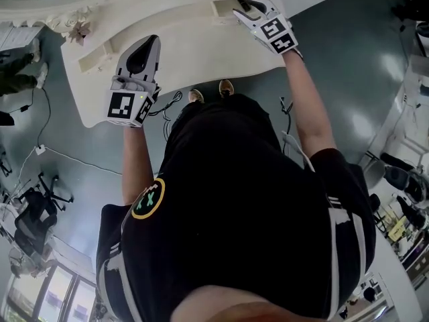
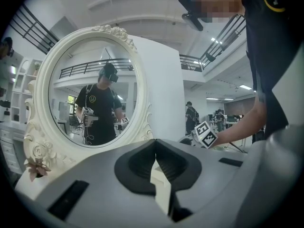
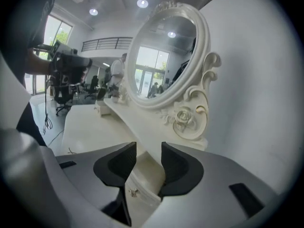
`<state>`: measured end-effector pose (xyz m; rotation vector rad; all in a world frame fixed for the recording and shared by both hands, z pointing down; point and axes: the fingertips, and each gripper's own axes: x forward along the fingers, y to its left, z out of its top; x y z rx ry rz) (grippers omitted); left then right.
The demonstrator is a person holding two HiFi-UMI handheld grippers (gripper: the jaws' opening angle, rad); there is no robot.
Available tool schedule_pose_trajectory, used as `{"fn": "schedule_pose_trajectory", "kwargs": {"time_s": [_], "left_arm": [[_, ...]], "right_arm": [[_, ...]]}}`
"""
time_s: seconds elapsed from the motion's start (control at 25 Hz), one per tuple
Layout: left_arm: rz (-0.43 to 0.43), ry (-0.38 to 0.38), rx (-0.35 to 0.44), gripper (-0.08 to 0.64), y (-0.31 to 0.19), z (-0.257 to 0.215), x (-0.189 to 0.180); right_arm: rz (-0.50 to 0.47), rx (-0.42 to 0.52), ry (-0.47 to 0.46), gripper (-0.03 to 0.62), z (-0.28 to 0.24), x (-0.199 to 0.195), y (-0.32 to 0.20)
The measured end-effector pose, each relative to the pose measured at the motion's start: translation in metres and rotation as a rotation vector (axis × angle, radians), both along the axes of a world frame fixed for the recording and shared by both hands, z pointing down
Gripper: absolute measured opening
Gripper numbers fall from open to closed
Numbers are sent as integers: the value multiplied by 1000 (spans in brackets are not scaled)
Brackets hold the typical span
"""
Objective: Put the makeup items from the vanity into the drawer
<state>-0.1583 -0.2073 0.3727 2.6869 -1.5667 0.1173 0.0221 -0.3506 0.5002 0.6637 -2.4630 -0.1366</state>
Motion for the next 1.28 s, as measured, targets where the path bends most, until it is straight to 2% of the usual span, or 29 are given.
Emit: {"fn": "schedule_pose_trajectory", "kwargs": {"time_s": [0.16, 0.28, 0.4, 0.56, 0.72, 0.92, 1.28], "left_arm": [[-15, -4, 6, 21, -2, -1, -1], [-27, -9, 12, 21, -1, -3, -4], [-42, -15, 19, 21, 3, -6, -7], [-62, -16, 26, 21, 9, -6, -16], [-71, -11, 30, 21, 14, -8, -20], [-74, -12, 34, 21, 19, -9, -22], [-67, -17, 49, 21, 20, -14, -21]], "right_arm": [[-2, 69, -196, 80, -53, -21, 35], [-1, 76, -301, 30, -79, -40, 58], [-18, 70, -352, 21, -98, -68, 78], [-112, 60, -426, 21, -119, -109, 108], [-179, 97, -520, 21, -151, -135, 133], [-178, 64, -465, 20, -139, -138, 135], [-165, 76, -461, 19, -144, -137, 135]]}}
